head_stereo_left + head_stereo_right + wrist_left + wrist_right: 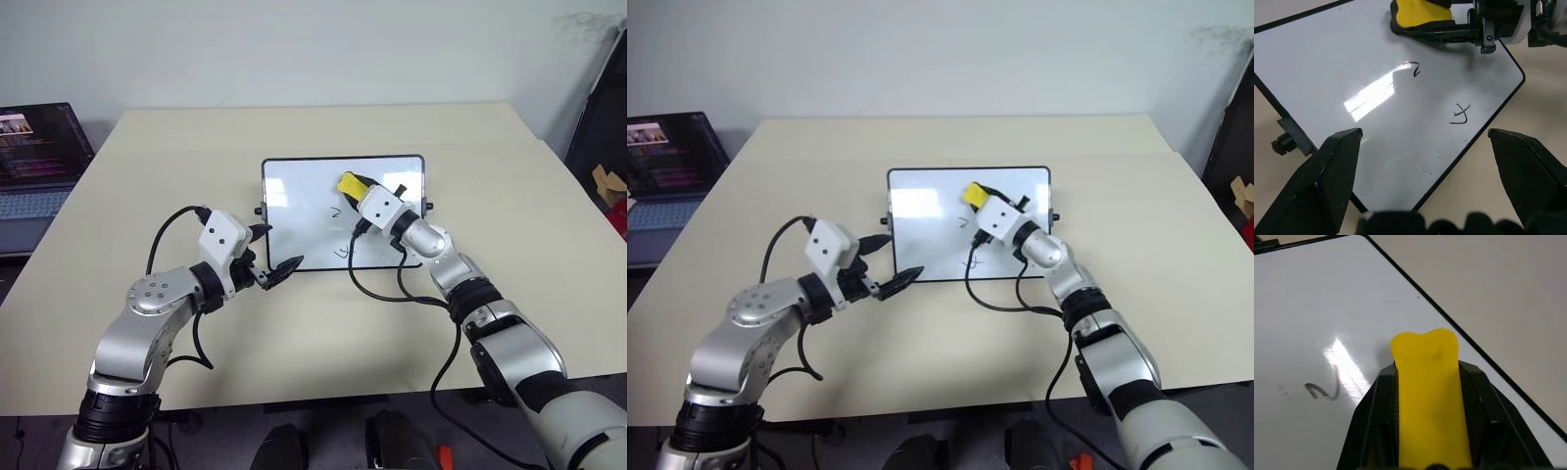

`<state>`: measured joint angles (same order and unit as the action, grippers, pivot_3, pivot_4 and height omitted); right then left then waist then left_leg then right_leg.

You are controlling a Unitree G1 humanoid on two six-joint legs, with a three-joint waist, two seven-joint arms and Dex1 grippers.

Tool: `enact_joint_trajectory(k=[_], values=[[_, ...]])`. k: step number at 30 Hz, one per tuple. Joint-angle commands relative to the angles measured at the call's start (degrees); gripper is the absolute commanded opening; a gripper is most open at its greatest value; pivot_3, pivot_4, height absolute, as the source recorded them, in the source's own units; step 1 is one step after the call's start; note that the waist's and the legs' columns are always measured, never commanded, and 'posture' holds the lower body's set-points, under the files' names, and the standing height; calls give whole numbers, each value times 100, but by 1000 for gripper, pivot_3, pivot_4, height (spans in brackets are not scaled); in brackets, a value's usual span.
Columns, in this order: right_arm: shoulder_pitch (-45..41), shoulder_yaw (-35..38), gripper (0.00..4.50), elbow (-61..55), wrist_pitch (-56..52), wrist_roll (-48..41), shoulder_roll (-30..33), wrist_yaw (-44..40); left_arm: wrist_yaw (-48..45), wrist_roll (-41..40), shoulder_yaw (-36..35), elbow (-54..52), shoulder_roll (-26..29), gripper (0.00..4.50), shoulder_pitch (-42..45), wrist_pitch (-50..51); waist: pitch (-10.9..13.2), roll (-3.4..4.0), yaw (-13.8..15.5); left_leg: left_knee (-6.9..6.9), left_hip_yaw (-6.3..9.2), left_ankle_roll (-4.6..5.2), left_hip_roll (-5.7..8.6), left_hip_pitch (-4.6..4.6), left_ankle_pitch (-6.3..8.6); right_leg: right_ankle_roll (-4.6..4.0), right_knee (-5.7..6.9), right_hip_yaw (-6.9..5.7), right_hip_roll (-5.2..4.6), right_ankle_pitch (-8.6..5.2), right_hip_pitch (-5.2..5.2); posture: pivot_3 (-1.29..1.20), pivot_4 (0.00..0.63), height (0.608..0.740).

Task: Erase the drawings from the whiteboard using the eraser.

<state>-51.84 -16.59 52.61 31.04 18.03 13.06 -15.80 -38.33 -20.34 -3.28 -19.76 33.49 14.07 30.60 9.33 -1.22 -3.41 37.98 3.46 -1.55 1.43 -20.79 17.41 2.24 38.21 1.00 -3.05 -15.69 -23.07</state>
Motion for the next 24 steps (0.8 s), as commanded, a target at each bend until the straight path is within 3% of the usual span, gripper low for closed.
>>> enact_joint_trajectory(k=[1,5,7,13,17,24], values=[[358,-405,1300,134,-338,381,9,-318,-27,-56,-69,-142,11,4500,30,-119,-1,0,0,1,-1,11,0,4,6,-1,4,1,0,1,1,0,150,740],[547,-727,1300,84,-507,749,167,-370,-13,-65,-64,-162,-3,4500,35,-106,-2,-2,8,10,-8,13,4,30,7,-2,43,2,0,3,11,0,150,740],[588,-760,1300,28,-630,788,219,-354,-13,-66,-63,-164,-4,4500,32,-103,0,0,13,7,0,13,2,90,6,-5,39,1,1,3,75,0,150,740],[409,-253,1300,-667,102,321,264,206,-3,-69,-72,-178,-6,4500,-2,-94,10,2,40,5,6,20,4,160,2,-6,29,0,8,-1,153,0,150,740],[217,159,1300,-968,204,4,122,544,5,-69,-50,-189,-18,4500,-2,-87,14,2,47,8,9,17,5,84,0,-6,42,2,6,3,72,0,150,740],[-42,18,1300,-779,-972,237,-155,467,17,-75,-16,-235,-42,4500,10,-44,13,1,13,-5,-1,-14,-4,-25,-13,-7,20,1,2,-1,-37,0,150,740]])
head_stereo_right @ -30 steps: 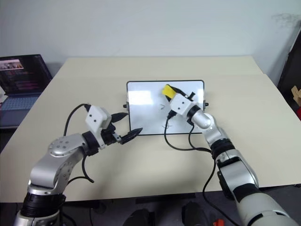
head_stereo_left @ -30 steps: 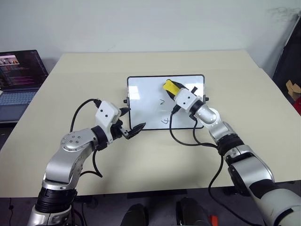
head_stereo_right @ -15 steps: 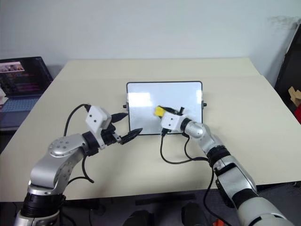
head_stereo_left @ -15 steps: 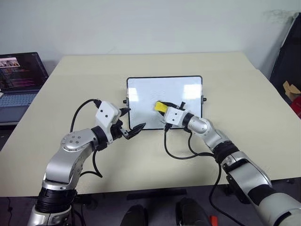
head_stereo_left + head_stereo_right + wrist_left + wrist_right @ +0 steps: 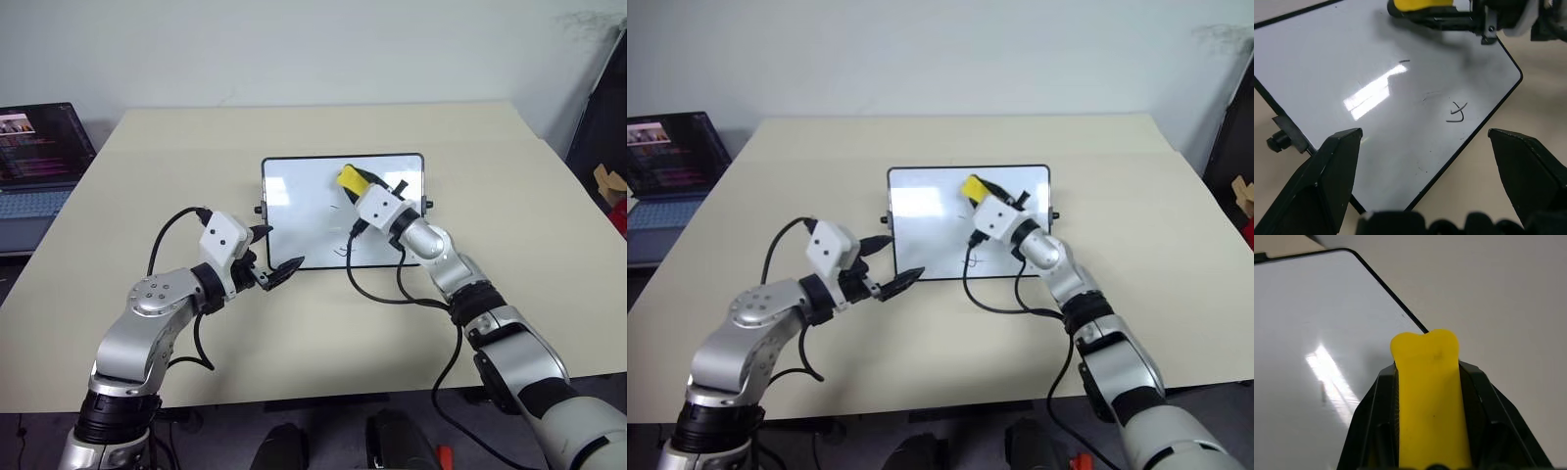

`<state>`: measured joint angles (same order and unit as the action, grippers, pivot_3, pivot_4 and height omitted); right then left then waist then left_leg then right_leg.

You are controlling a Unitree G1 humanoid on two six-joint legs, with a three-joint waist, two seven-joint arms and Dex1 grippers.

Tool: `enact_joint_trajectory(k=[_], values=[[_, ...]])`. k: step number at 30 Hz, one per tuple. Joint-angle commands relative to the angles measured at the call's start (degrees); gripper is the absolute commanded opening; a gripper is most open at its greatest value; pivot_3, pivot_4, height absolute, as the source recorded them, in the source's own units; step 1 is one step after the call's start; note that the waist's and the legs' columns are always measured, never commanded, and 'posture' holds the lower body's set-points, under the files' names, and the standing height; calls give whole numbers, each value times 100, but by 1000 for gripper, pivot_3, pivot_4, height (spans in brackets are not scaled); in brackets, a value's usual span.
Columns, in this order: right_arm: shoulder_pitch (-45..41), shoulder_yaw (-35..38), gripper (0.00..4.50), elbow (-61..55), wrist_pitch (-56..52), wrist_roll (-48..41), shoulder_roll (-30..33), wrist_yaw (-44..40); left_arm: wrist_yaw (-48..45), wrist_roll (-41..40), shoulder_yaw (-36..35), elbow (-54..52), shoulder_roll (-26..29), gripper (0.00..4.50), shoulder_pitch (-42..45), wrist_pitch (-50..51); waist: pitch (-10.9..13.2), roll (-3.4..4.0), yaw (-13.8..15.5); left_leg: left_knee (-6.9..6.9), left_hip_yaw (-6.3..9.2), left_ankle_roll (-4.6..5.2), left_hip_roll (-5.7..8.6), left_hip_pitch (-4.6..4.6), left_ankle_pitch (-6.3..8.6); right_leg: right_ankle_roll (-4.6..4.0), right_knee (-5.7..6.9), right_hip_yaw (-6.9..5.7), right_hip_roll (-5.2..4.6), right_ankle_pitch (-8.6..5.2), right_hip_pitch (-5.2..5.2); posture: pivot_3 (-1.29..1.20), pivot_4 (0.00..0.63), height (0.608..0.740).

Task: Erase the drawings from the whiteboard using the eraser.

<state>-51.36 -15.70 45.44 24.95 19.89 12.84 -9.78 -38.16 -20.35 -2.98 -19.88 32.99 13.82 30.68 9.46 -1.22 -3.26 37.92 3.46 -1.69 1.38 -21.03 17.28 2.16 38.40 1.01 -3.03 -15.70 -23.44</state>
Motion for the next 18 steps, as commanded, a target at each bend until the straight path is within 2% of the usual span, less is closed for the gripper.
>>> enact_joint_trajectory(k=[1,9,16,18], values=[[-71,-97,1300,-77,-464,42,-176,-225,-1,-74,-48,-227,8,4500,34,-49,0,0,-11,-5,-2,0,0,-2,0,0,-11,1,0,0,-1,0,150,740],[382,-418,1300,-66,-978,200,-77,-929,-6,-86,-57,-222,-3,4500,20,-53,-5,0,2,2,2,23,1,21,14,2,-17,-4,0,6,28,0,150,740],[601,-542,1299,92,-1222,259,64,-1081,-40,-83,-71,-171,-3,4500,17,-102,-17,-5,17,12,0,23,6,45,14,1,21,0,-2,7,41,0,150,740],[639,-558,1299,136,-1248,275,96,-1087,-42,-83,-73,-168,-4,4500,23,-105,-14,-2,20,12,7,23,6,80,12,-2,21,-4,-1,8,79,0,150,740]])
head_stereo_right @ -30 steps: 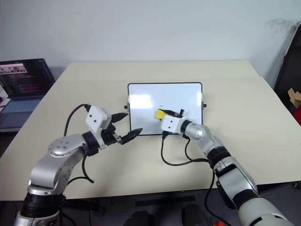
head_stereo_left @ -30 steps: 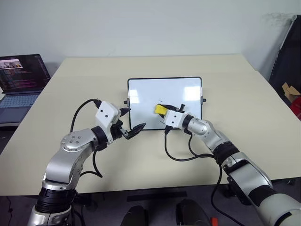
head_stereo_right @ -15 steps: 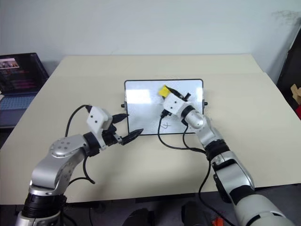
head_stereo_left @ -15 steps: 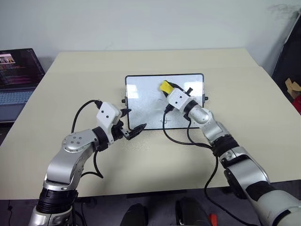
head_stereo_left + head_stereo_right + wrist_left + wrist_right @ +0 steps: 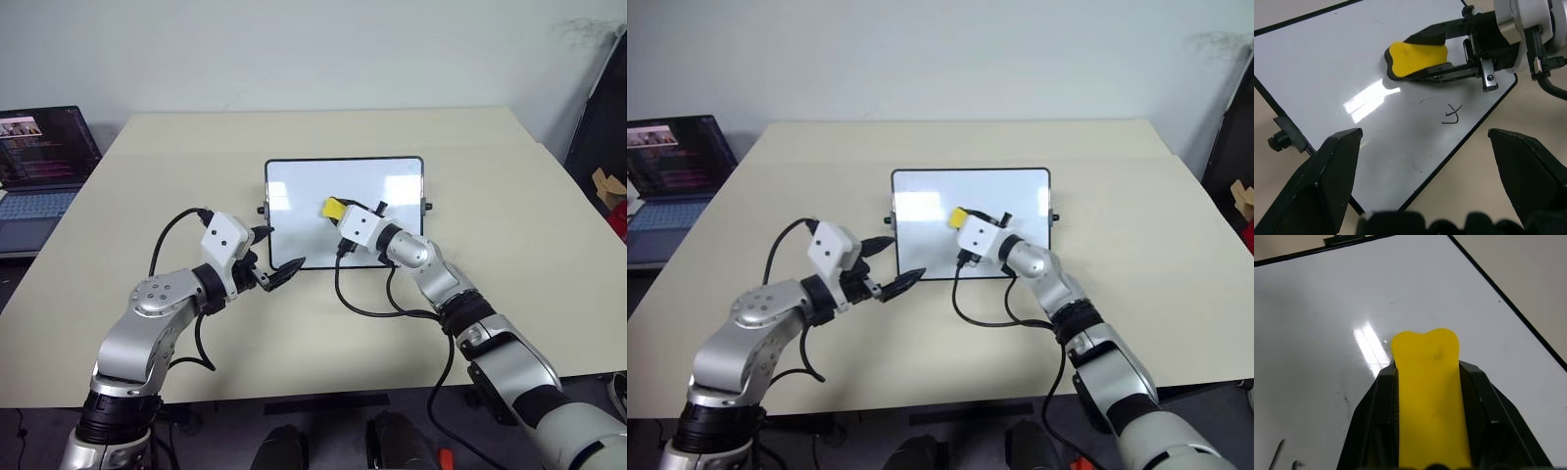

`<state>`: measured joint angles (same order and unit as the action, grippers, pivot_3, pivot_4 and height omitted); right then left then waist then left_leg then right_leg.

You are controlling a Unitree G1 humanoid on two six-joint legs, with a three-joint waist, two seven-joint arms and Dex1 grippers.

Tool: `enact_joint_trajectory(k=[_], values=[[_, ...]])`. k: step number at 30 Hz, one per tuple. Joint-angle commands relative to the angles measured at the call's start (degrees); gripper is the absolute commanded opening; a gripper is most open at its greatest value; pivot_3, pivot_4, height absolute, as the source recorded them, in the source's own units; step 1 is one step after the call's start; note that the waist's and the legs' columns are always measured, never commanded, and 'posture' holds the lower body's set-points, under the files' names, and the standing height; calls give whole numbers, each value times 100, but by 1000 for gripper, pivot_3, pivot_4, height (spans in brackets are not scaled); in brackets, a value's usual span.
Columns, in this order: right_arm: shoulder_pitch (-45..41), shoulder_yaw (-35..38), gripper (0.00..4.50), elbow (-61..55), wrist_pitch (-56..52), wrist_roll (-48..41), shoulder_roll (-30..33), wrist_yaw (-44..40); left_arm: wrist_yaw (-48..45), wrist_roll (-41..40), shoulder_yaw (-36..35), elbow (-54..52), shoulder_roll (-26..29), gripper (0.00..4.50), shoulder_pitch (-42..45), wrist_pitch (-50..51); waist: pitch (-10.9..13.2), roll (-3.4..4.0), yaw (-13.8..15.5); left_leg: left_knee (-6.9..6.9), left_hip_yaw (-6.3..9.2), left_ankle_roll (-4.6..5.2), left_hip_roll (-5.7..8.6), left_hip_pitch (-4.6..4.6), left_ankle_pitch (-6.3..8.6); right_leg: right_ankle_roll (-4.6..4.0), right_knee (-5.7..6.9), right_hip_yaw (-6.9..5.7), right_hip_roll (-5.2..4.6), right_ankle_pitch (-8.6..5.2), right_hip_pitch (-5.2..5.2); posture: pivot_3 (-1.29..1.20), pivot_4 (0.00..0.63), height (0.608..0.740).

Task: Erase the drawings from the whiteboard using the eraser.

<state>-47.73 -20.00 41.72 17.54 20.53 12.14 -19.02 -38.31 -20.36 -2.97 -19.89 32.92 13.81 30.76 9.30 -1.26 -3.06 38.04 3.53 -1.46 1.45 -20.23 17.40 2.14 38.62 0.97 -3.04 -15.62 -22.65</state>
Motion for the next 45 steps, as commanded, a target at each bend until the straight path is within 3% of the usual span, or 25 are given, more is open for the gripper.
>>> enact_joint_trajectory(k=[1,7,13,16,24,31,33,39,45], values=[[301,-145,1299,533,-519,221,188,-167,-27,-84,-74,-170,2,4500,31,-108,1,2,-2,-5,5,1,0,42,1,-1,-7,-3,1,-2,44,0,150,740],[383,-106,1299,419,-469,155,212,-177,5,-100,-69,-212,-4,4500,74,-45,2,3,8,-9,17,5,-3,128,-1,1,-42,-9,8,-4,143,0,150,740],[415,328,1299,-451,-113,-532,-41,-258,44,-112,-42,-265,-22,4500,118,27,7,4,12,-14,21,5,-5,118,-1,4,-54,-7,12,-1,140,0,150,740],[589,582,1299,-1205,-299,-1028,-160,-455,60,-121,-53,-303,-25,4500,99,55,9,6,19,-15,24,5,-6,68,-1,3,-52,-10,10,1,91,0,150,740],[1565,989,1289,-3879,-1632,-2307,-33,-1261,53,-133,-141,-374,-28,4500,-40,47,9,7,52,-10,23,-31,-3,-172,-11,7,-63,-15,-1,2,-139,0,150,740],[2882,1347,1288,-5983,-3066,-3120,984,-1863,-249,-198,-282,-398,174,4500,-378,-112,10,8,150,-8,24,-27,-2,-182,-6,7,-71,-18,-4,2,-142,0,150,740],[3228,1410,1288,-6303,-3218,-3124,1310,-1964,-351,-231,-298,-395,250,4500,-468,-166,10,8,158,-7,23,-10,-2,-171,4,7,-66,-17,-3,2,-135,0,150,740],[4416,1212,1287,-6449,-2466,-2063,2387,-2038,-640,-245,-310,-344,355,4500,-700,-500,10,7,154,-4,22,-4,0,-150,6,10,-66,-20,-1,0,-110,0,150,740],[4752,969,1287,-6225,-1572,-1295,2415,-1683,-596,-292,-351,-319,277,4500,-818,-649,10,7,145,-2,19,-4,-2,-120,6,10,-62,-17,2,0,-84,0,150,740]])
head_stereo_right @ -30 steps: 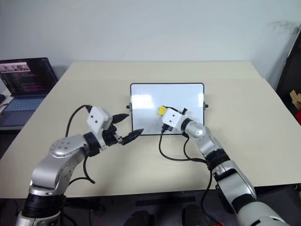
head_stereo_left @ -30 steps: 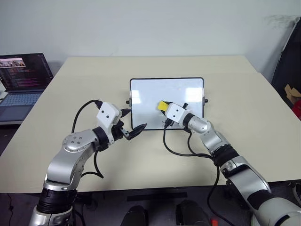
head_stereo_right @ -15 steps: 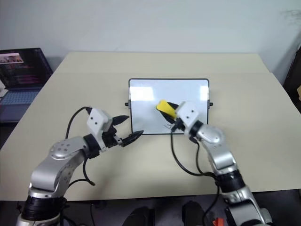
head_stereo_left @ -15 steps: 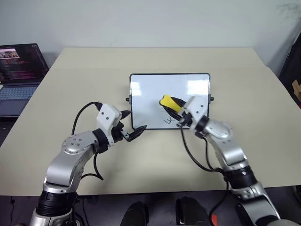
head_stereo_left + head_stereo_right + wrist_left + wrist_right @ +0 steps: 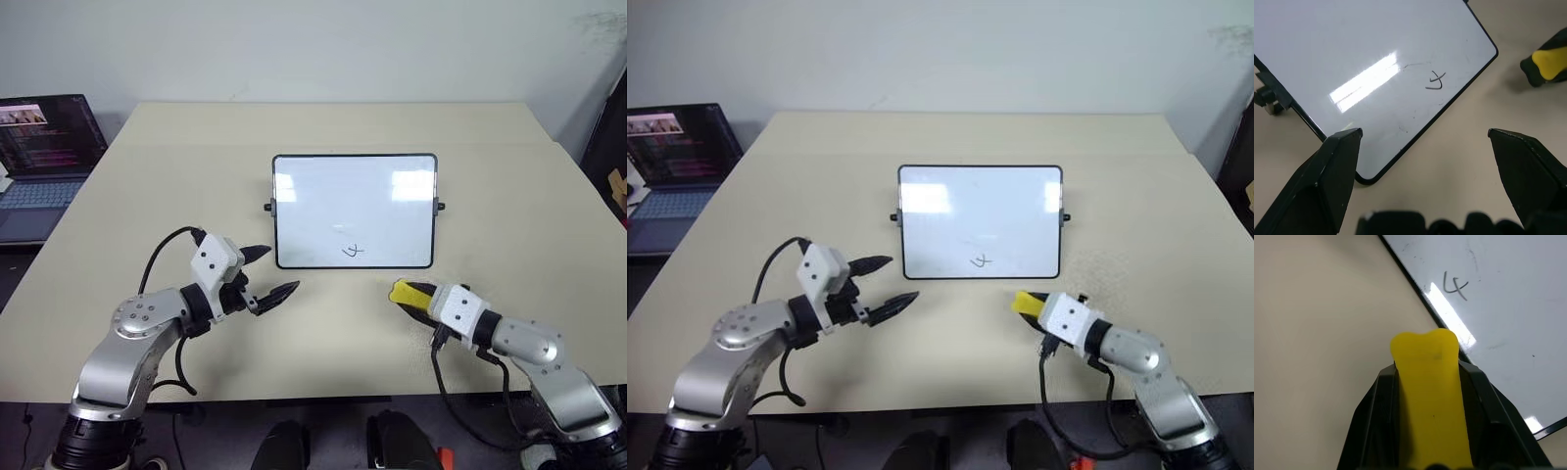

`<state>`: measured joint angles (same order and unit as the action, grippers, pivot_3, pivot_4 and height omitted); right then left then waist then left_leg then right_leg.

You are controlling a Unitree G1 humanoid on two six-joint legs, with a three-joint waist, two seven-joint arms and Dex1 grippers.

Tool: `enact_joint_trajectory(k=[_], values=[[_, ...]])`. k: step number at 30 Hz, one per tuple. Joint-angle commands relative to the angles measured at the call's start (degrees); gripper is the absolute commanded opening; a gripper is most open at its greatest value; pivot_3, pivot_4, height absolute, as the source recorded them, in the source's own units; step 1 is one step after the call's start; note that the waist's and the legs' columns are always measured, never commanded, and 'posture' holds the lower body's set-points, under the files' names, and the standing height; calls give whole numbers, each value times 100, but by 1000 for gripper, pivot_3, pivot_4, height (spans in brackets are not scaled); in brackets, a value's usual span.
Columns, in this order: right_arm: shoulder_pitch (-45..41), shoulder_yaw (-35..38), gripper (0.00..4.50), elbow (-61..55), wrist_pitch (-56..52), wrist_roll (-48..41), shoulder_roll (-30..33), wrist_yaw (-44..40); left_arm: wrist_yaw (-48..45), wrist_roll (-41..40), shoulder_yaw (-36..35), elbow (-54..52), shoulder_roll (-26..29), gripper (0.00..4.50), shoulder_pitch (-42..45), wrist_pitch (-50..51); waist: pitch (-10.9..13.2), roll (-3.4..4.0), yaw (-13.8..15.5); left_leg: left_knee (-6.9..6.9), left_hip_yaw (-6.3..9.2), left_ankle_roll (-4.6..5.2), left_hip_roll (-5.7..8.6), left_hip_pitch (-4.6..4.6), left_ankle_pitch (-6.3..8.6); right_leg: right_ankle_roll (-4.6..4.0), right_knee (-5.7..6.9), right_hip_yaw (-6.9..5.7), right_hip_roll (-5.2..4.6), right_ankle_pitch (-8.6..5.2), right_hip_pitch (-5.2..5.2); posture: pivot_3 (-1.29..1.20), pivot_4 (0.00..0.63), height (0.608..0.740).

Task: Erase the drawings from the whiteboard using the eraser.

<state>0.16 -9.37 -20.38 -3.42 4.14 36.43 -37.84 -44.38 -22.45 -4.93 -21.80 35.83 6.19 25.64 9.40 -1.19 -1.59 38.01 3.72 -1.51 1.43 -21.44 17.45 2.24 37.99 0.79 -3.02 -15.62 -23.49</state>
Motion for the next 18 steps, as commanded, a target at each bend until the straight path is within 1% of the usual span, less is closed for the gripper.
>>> enact_joint_trajectory(k=[1,4,10,13,18], values=[[-128,-142,1287,67,649,478,-117,350,15,-62,-140,-103,-8,4500,-86,-158,0,0,-3,-1,-2,0,0,11,0,1,-2,2,0,0,12,0,150,740],[-761,-315,1287,505,987,789,-660,860,-26,-2,-99,-38,50,4500,-151,-210,5,-8,-28,-4,-8,2,0,41,1,2,0,6,2,-2,35,0,150,740],[-2064,-566,1287,1622,1230,1103,-1470,1308,-76,4,-78,43,131,4500,-98,-246,5,-7,-11,-1,-12,-2,-2,54,-1,-2,12,7,9,1,37,0,150,740],[-2581,-661,1287,2273,1367,1174,-1737,1428,-70,-15,-42,15,133,4500,-49,-224,5,-7,-11,-4,-12,-17,-2,51,-9,-2,6,9,8,1,35,0,150,740],[-3406,-771,1287,3626,1850,1433,-1929,1726,-102,-79,50,-53,114,4500,56,-167,6,-7,-16,-6,-17,-21,-1,44,-11,-1,-1,11,4,0,30,0,150,740]])
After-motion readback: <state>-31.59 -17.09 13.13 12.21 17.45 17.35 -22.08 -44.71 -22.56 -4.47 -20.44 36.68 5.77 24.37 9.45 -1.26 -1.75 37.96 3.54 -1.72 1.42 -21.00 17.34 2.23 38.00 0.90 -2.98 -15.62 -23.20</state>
